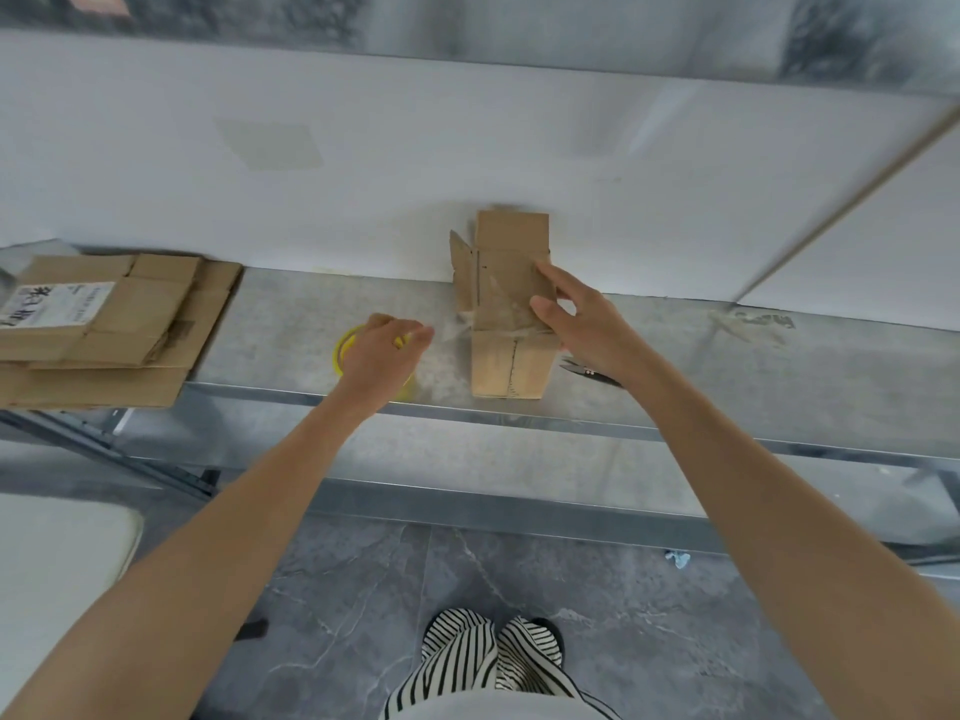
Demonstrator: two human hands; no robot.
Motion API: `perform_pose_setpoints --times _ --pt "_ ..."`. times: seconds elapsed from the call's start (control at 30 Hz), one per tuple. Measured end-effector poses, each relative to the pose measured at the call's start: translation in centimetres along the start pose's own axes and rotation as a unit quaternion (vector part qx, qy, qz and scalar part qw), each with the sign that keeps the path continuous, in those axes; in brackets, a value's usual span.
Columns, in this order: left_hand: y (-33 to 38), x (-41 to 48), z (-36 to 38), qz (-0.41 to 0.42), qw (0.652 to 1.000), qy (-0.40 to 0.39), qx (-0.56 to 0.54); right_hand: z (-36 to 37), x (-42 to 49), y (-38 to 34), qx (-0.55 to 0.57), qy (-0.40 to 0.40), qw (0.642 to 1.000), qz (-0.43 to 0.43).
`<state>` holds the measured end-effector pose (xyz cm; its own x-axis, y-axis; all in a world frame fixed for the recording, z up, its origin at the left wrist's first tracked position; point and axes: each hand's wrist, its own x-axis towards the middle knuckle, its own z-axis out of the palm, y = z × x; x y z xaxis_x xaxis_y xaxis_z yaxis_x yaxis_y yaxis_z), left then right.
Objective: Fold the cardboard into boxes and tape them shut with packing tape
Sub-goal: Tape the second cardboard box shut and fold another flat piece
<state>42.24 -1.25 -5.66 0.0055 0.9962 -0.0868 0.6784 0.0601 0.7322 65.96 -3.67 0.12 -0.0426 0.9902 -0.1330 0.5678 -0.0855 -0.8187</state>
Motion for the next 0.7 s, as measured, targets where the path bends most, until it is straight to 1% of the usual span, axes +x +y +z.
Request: perform_pose_setpoints --times 0.03,0.07,0.1,0.13,0.17,0.33,0.43,0.57,0.7 --pt "1.4 -0.3 -0.1 -0.018 0.994 -0.028 -0.106 0.0 0.0 0.0 0.003 0.001 1.000 -0.001" --pt "2.6 -0.6 -0.2 -0.035 0.982 -0.062 -0.174 0.0 -0.1 0.0 0.005 0.003 1.000 -0.004" --pt "3.7 -1.0 -0.2 -0.046 0.974 -0.090 -0.203 0.0 -0.1 0.0 0.007 0.006 1.000 -0.008" --pt "4.4 -1.4 0.0 -0.048 0.970 -0.101 -0.213 0.0 -0.2 0.0 0.009 0.009 1.000 -0.010" --pt "4.8 -1.7 0.4 -0.042 0.970 -0.094 -0.221 0.0 -0.2 0.1 0.011 0.012 1.000 -0.013" --pt "5.5 -3.0 3.4 -0.011 0.974 0.048 -0.221 0.4 0.0 0.6 0.013 0.026 0.999 -0.017" --pt "5.9 -3.8 4.7 0.010 0.966 0.095 -0.241 0.8 -0.1 0.9 0.009 0.053 0.998 -0.016" --pt "5.8 -3.1 4.0 0.039 0.979 0.082 -0.181 1.2 -0.4 0.6 0.016 0.103 0.994 -0.025" --pt "7.0 -2.3 3.1 0.065 0.965 0.092 -0.235 1.7 -0.9 0.4 0.034 0.116 0.992 -0.031"
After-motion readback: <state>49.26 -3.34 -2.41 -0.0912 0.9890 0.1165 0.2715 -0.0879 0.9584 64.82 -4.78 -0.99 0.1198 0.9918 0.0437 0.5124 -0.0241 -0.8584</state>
